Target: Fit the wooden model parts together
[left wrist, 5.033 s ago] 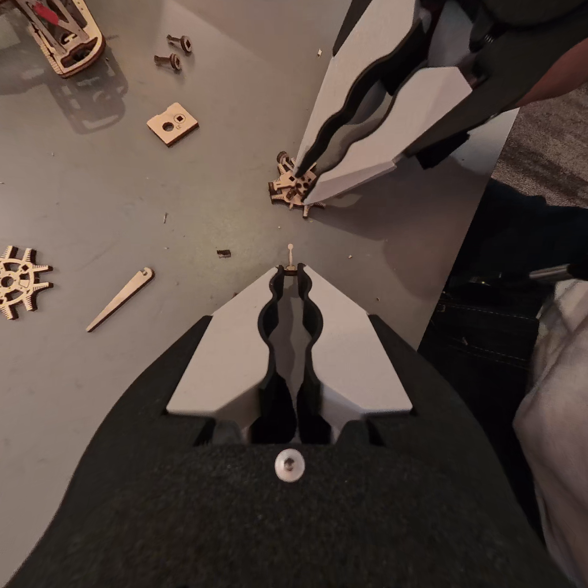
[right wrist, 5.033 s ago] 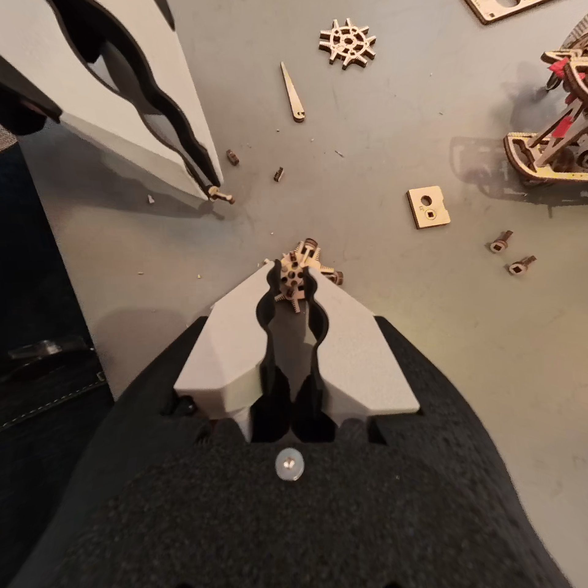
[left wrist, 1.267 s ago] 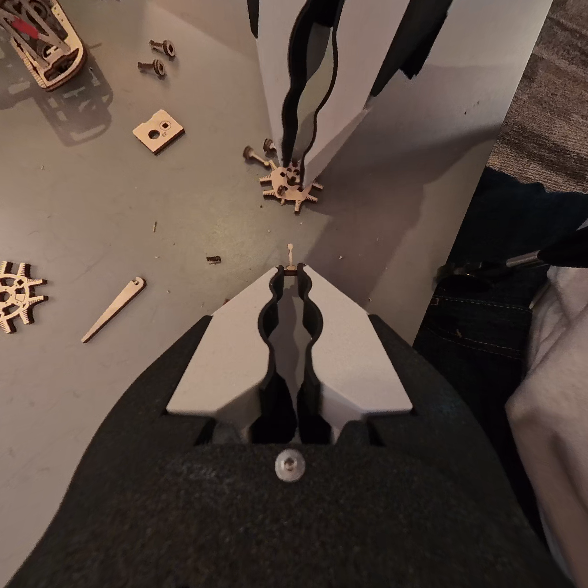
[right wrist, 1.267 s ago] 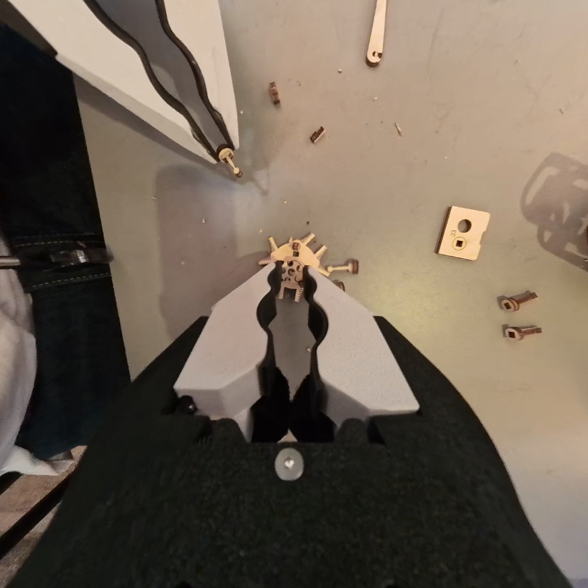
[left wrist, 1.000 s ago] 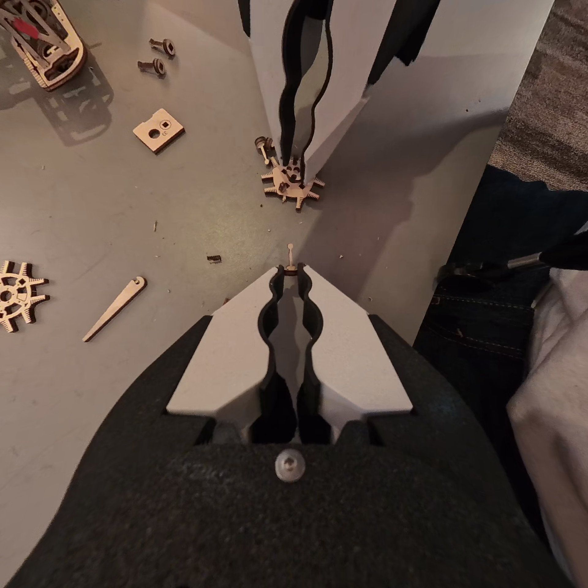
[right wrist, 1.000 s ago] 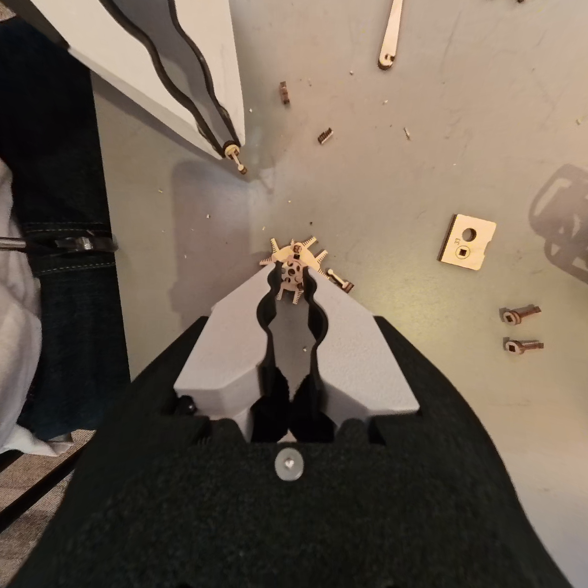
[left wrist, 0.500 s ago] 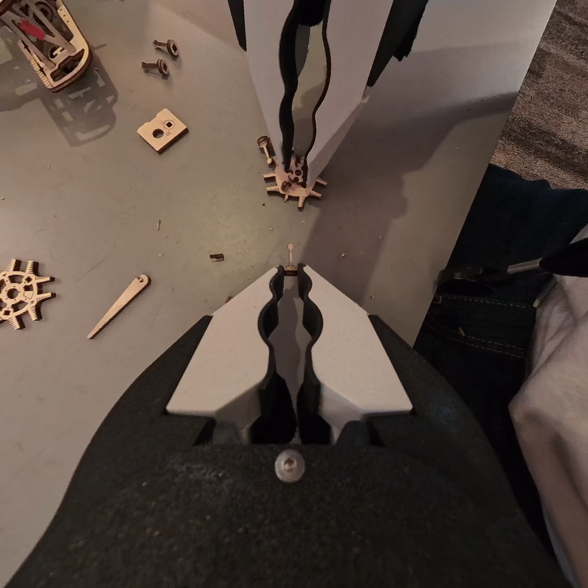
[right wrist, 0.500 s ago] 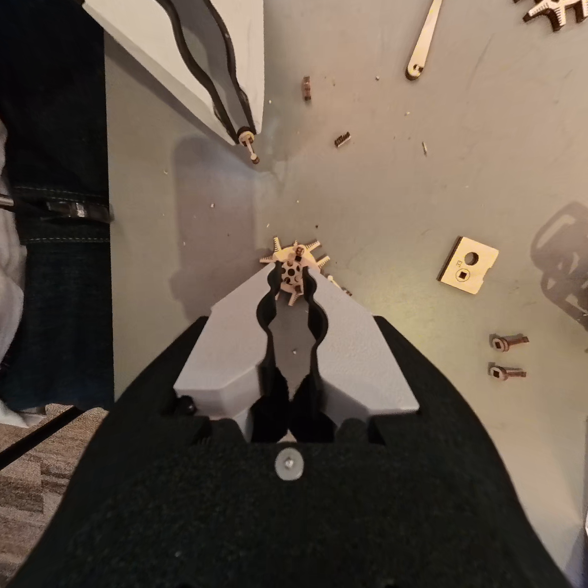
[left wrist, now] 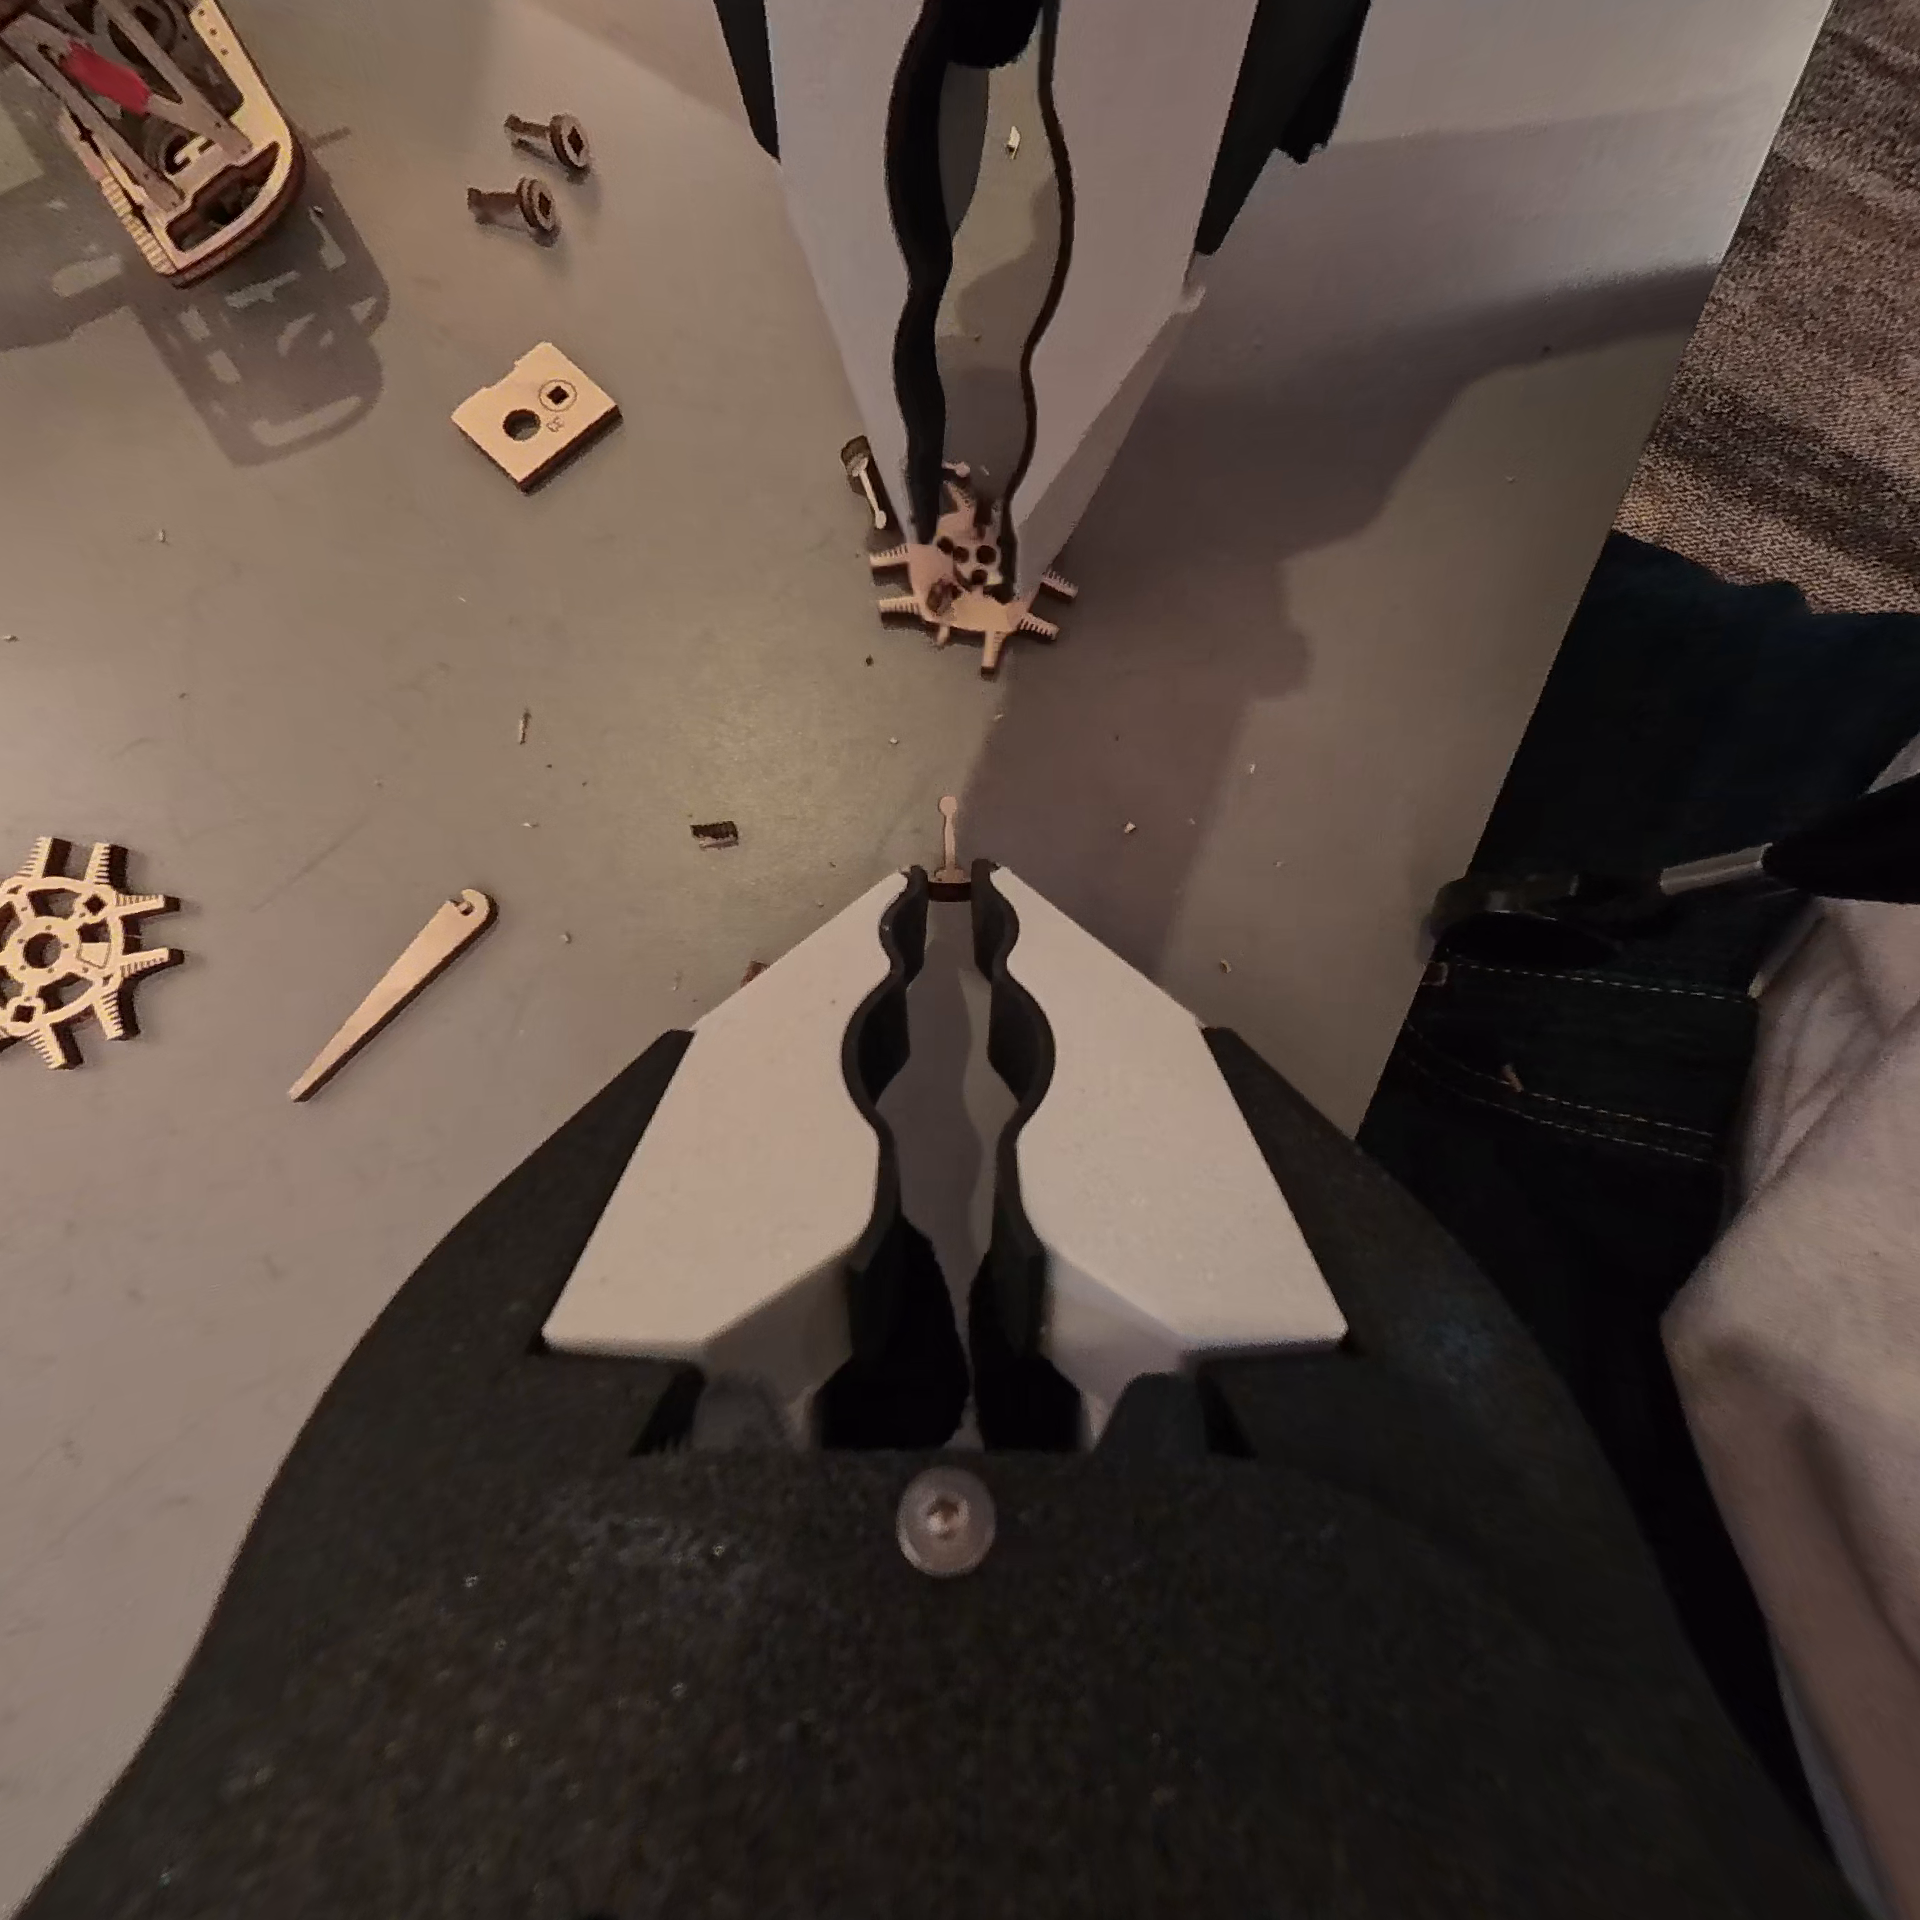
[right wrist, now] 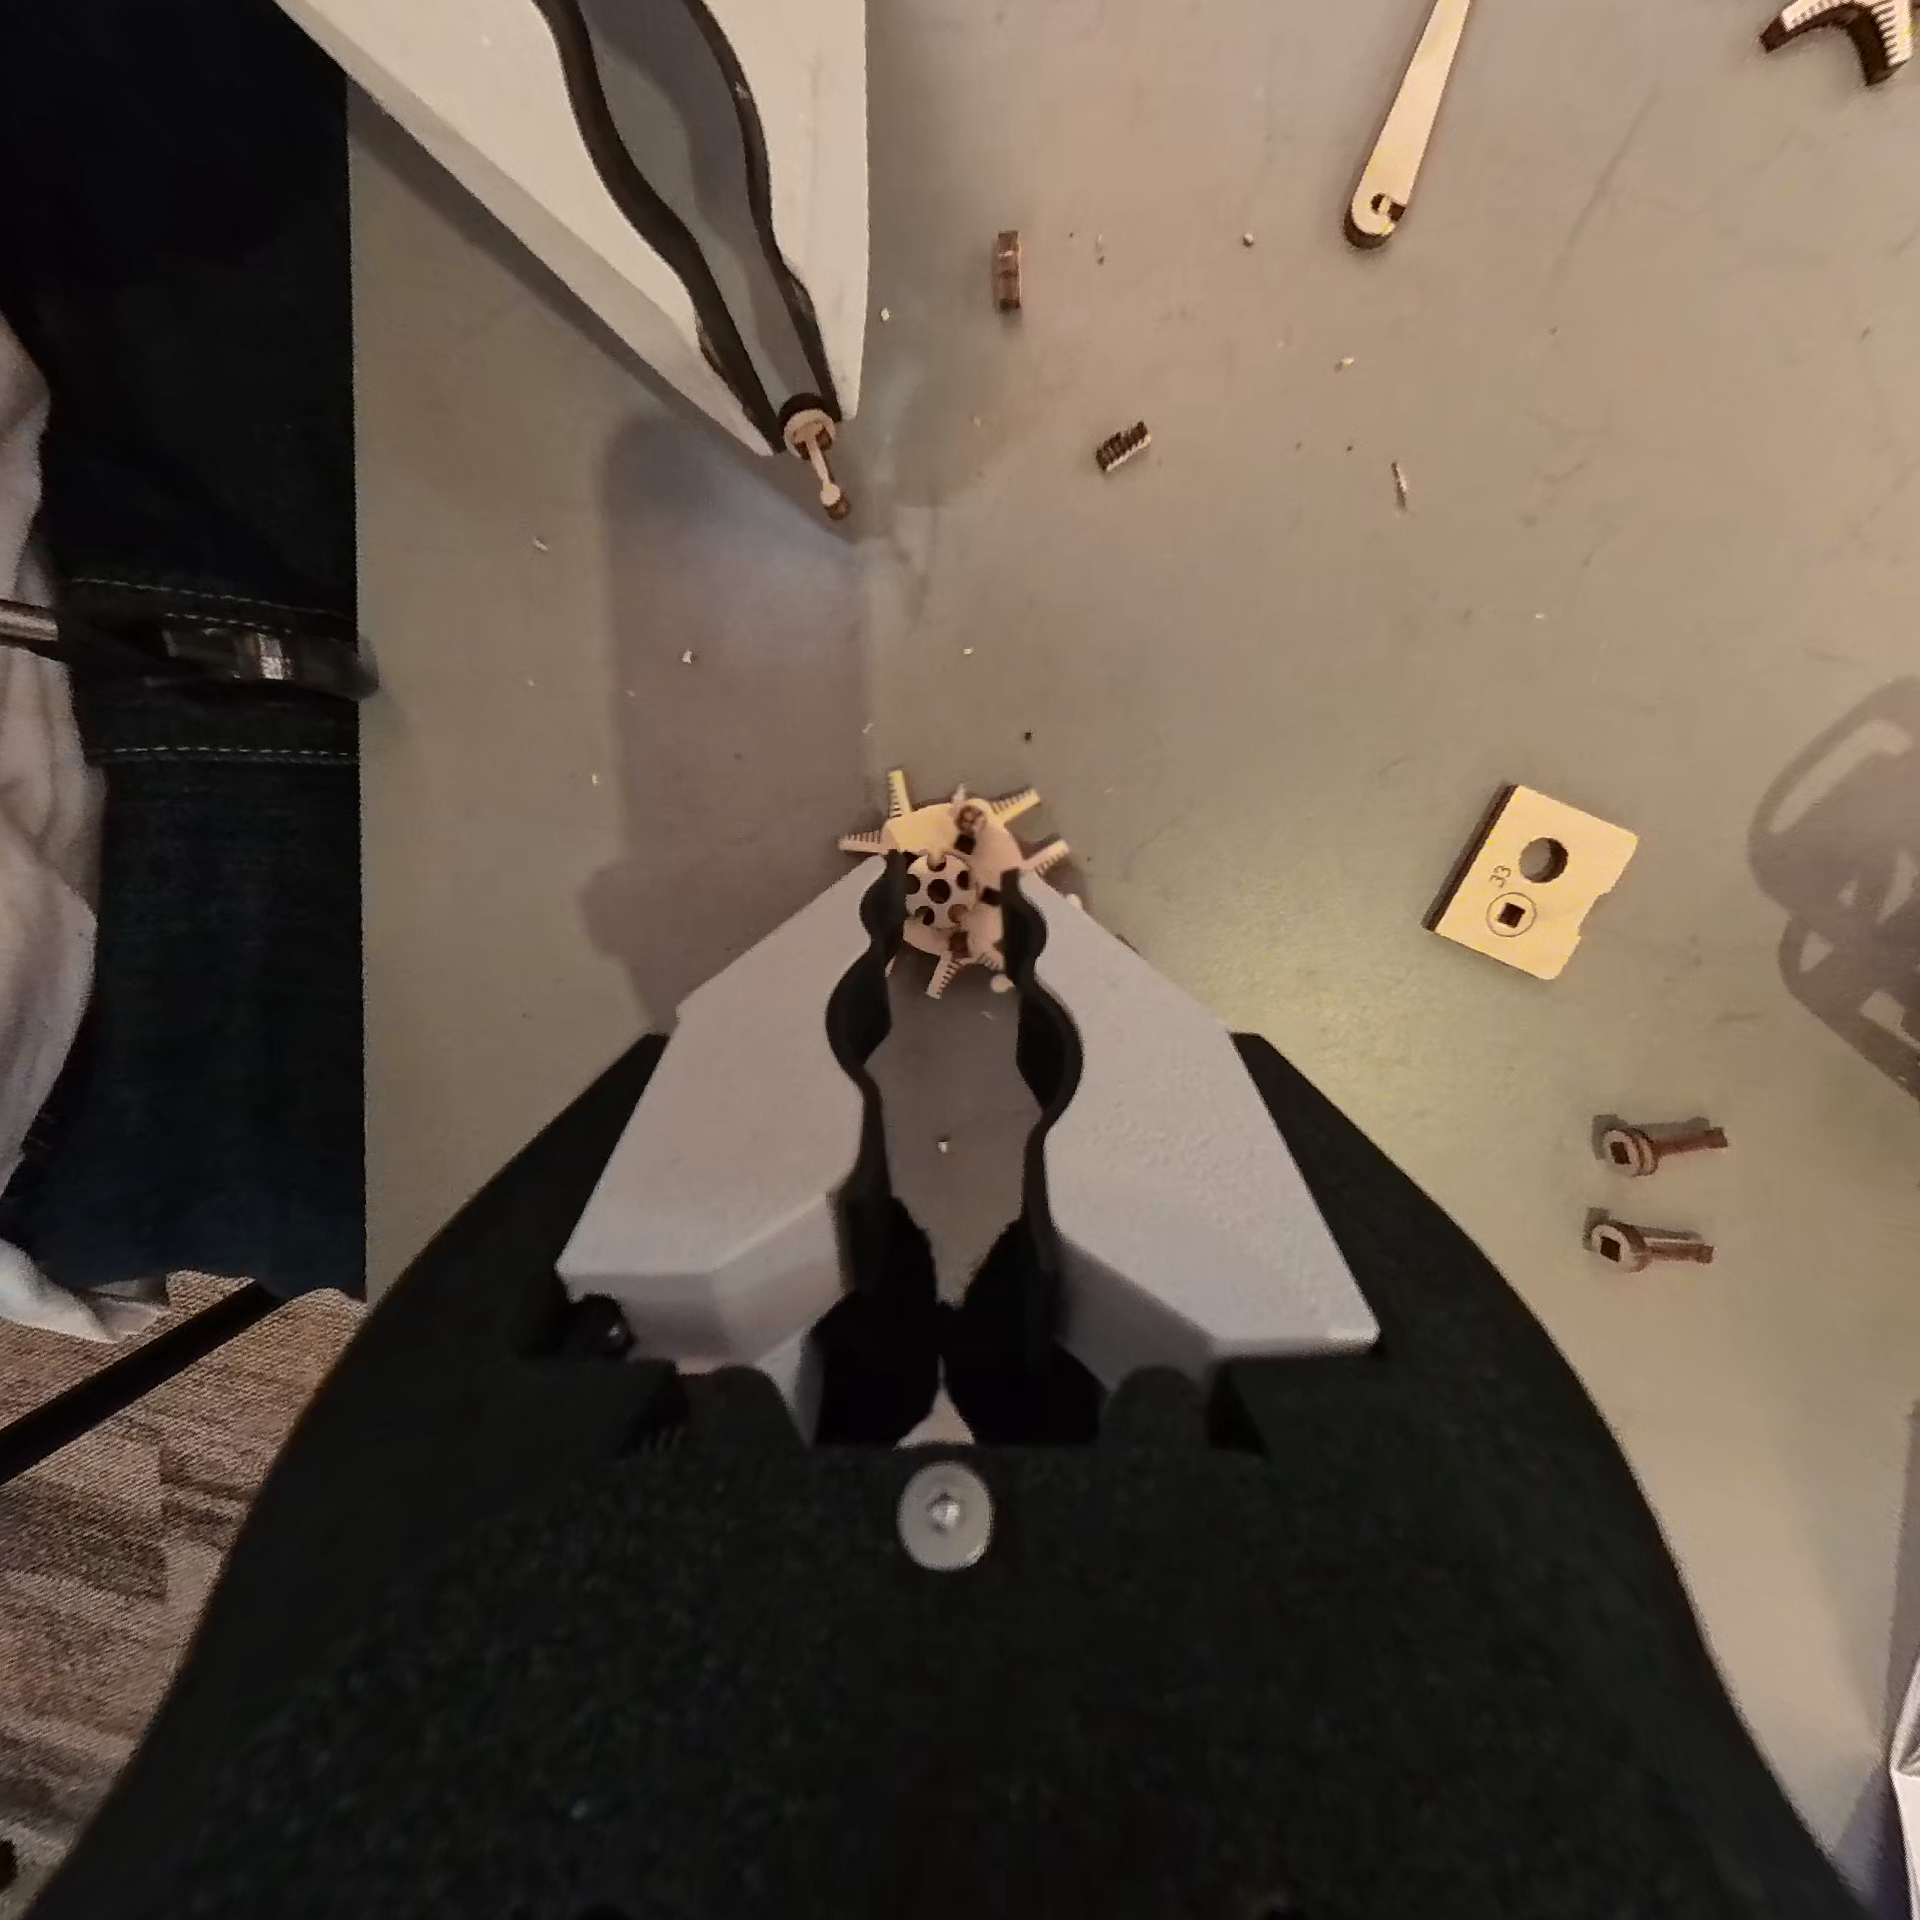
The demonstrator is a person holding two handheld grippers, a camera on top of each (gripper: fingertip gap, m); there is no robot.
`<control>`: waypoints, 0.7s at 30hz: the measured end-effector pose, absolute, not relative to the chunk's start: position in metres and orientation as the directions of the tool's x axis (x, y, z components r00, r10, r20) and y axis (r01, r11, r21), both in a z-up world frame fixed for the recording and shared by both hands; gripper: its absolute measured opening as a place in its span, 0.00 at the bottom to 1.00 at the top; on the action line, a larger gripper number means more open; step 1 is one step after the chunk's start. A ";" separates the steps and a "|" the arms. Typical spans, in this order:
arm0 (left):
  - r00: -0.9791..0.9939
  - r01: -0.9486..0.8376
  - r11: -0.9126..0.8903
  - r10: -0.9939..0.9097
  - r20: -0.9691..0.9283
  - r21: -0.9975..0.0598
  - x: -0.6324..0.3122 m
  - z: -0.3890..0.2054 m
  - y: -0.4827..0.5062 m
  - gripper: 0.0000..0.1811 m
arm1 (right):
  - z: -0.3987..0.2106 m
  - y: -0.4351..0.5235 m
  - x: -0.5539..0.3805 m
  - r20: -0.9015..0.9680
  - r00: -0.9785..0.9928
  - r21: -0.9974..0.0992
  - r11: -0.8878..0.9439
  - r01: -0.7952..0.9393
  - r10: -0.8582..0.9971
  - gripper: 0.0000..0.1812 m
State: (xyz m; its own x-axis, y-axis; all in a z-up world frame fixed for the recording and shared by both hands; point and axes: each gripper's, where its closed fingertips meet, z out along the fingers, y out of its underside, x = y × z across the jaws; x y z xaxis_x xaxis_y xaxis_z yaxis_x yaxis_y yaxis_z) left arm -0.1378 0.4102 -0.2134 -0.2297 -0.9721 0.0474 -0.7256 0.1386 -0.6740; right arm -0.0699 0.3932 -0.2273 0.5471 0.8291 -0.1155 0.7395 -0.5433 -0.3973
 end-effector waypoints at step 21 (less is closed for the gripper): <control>-0.220 -0.723 0.120 -0.973 0.062 -0.680 -0.139 -0.213 0.413 0.03 | -0.208 0.410 -0.034 -0.184 0.548 -0.772 -0.465 0.433 0.816 0.14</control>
State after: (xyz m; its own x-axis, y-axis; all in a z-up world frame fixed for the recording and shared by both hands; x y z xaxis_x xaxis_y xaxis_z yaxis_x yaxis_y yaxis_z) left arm -0.1388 0.4133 -0.2133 -0.2204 -0.9734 0.0625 -0.7231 0.1201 -0.6802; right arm -0.0345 0.4098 -0.2083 0.5484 0.8158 -0.1836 0.4333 -0.4650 -0.7720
